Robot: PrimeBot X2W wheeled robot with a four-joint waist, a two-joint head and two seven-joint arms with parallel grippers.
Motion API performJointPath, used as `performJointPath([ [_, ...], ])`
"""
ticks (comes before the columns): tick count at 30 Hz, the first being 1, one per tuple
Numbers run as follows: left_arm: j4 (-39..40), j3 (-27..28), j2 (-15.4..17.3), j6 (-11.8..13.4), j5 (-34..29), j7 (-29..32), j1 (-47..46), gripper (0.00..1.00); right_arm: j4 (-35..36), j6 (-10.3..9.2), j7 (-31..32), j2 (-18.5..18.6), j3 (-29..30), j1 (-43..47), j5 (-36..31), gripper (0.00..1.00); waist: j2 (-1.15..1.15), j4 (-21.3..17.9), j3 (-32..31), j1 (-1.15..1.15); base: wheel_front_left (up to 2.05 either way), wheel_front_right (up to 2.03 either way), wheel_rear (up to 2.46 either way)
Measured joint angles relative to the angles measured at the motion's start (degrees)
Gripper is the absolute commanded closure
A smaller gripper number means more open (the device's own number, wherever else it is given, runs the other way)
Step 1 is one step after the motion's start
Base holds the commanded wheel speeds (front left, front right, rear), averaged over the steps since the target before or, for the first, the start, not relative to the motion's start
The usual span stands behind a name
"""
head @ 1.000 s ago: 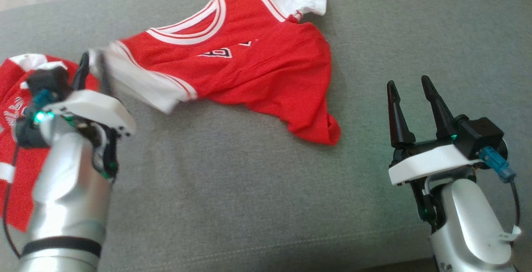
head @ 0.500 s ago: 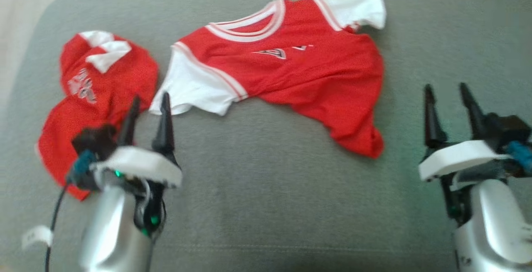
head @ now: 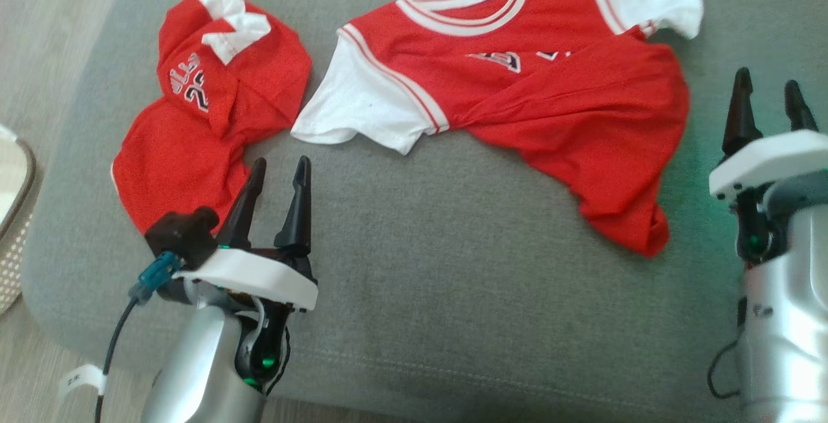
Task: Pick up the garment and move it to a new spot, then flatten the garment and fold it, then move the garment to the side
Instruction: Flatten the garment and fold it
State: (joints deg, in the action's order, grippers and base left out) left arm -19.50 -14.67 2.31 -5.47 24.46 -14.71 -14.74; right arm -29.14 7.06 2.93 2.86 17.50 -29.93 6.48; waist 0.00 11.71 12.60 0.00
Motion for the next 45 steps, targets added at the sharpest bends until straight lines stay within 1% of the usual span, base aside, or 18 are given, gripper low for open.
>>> performJointPath([
  [3, 0.08, -0.46, -0.01, 0.0, 0.18, 0.0, -0.18, 0.0, -4.47, 0.0, 0.7, 0.02, 1.0, -3.16, -0.25, 0.0, 0.0, 0.88, 1.62, 0.0, 0.0, 0.0, 0.0],
  [9, 0.07, -0.97, -0.01, -0.01, 0.51, 0.0, -0.67, 0.0, -11.81, 0.0, 1.63, 0.05, 0.9, -7.28, -2.3, 0.0, 0.0, 2.4, 3.81, 0.0, 0.0, 0.0, 0.0],
  [15, 0.02, -1.04, -0.01, -0.01, 0.65, 0.0, -0.88, 0.0, -16.77, 0.0, 1.55, 0.12, 1.33, -8.38, -4.61, 0.0, 0.0, 2.92, 4.11, 0.0, 0.0, 0.0, 0.0],
  [20, -0.01, -1.31, -0.01, 0.0, 1.4, 0.0, -0.92, 0.0, -20.41, 0.0, 1.38, 0.22, 0.82, -10.36, -3.97, 0.0, 0.0, 3.04, 4.46, 0.0, 0.0, 0.0, 0.0],
  [21, -0.04, -1.4, -0.01, 0.0, 1.4, 0.0, -0.96, 0.0, -21.05, 0.0, 1.34, 0.22, 0.69, -10.85, -3.38, 0.53, 0.0, 3.06, 4.59, 0.0, 0.0, 0.0, 0.0],
  [22, -0.11, -1.48, -0.01, 0.01, 1.4, 0.0, -1.03, 0.0, -21.52, 0.0, 1.01, 0.23, 0.58, -11.22, -3.34, 1.0, 0.0, 3.07, 4.71, 0.0, 0.0, 0.0, 0.0],
  [26, -0.27, -1.7, -0.02, 0.43, 1.41, 0.0, -1.42, 0.0, -22.69, 0.0, 0.14, 0.74, -0.25, -11.96, -3.36, 1.0, 0.0, 3.15, 4.93, 0.0, 0.0, 0.0, 0.0],
  [31, -0.92, -1.81, -0.03, 0.52, 1.41, 0.0, -1.83, 0.0, -23.38, 0.0, -3.48, 2.33, -2.1, -11.95, -5.46, 1.0, 0.0, 2.87, 4.04, 0.0, 0.0, 0.0, 0.0],
  [36, -1.36, -1.6, -0.04, 0.94, 2.02, 0.0, -1.73, 0.0, -20.87, 0.0, -5.53, 3.45, -4.69, -11.71, -8.43, 1.0, 0.0, 1.84, 1.75, 0.0, 0.0, 0.0, 0.0],
  [40, -1.45, -1.82, -0.03, 1.02, 2.9, 0.0, -0.71, 0.0, -17.12, 0.0, -4.43, 5.28, -7.13, -11.79, -9.45, 1.0, 0.0, 0.65, -0.99, 0.0, 0.0, 0.0, 0.0],
  [43, -1.47, -2.67, -0.01, 1.56, 3.58, 0.0, 0.63, 0.0, -14.5, 0.0, -1.9, 8.38, -9.33, -12.78, -10.55, 1.0, 0.0, -0.17, -3.23, 0.0, 0.0, 0.0, 0.0],
  [45, -1.46, -3.16, -0.02, 2.04, 4.15, 0.01, 1.22, 0.0, -13.14, 0.0, -0.4, 10.43, -10.51, -15.01, -11.09, 1.0, 0.0, -0.63, -4.66, 0.0, 0.0, 0.0, 0.0],
])
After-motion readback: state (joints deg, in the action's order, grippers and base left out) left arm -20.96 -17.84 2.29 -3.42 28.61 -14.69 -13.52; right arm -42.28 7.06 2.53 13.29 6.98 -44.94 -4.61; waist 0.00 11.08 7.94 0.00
